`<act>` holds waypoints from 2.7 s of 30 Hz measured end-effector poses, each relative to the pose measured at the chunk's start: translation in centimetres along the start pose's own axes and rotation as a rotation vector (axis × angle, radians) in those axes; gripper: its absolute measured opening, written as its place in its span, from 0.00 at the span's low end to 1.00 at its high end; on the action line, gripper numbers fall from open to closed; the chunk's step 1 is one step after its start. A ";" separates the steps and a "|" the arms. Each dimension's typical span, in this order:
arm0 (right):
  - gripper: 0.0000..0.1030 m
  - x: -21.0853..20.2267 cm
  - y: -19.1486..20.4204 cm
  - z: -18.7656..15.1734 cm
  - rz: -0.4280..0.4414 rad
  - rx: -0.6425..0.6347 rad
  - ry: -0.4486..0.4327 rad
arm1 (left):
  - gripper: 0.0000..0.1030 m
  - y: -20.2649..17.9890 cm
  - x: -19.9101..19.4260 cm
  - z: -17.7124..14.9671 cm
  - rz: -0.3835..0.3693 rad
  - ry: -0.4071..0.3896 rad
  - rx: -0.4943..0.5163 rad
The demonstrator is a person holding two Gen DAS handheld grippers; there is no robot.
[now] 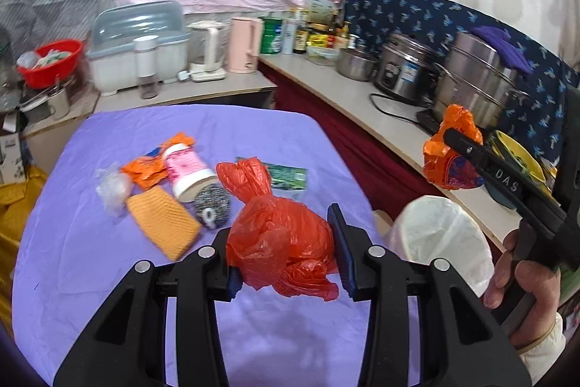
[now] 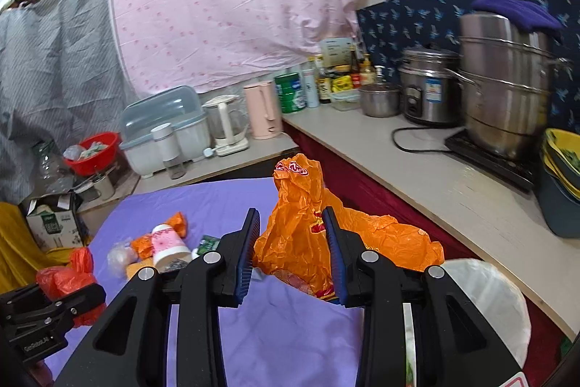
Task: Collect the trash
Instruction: 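Carry the red and orange bags over the bin and release both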
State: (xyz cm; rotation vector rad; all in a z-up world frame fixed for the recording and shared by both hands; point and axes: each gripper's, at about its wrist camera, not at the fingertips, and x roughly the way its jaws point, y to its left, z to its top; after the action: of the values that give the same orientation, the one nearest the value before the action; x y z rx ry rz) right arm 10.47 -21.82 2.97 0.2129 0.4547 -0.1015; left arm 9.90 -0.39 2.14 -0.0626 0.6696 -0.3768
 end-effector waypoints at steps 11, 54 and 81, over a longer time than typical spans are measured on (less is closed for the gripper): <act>0.33 -3.7 -7.5 -1.9 -0.106 0.100 -0.009 | 0.38 -9.7 1.0 -0.4 -0.117 0.008 0.140; 0.34 -4.6 -18.7 -8.3 -0.163 0.335 0.054 | 0.38 -23.2 7.0 -3.1 -0.192 0.103 0.341; 0.46 -5.2 -19.2 -7.1 -0.174 0.333 0.011 | 0.48 -24.7 9.3 -3.1 -0.178 0.116 0.348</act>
State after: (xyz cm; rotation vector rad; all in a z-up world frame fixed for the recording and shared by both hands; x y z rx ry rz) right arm 0.04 -38.65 -4.40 0.5007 0.4658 -0.3480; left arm 6.78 -26.49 -1.41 0.2332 0.7065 -0.6671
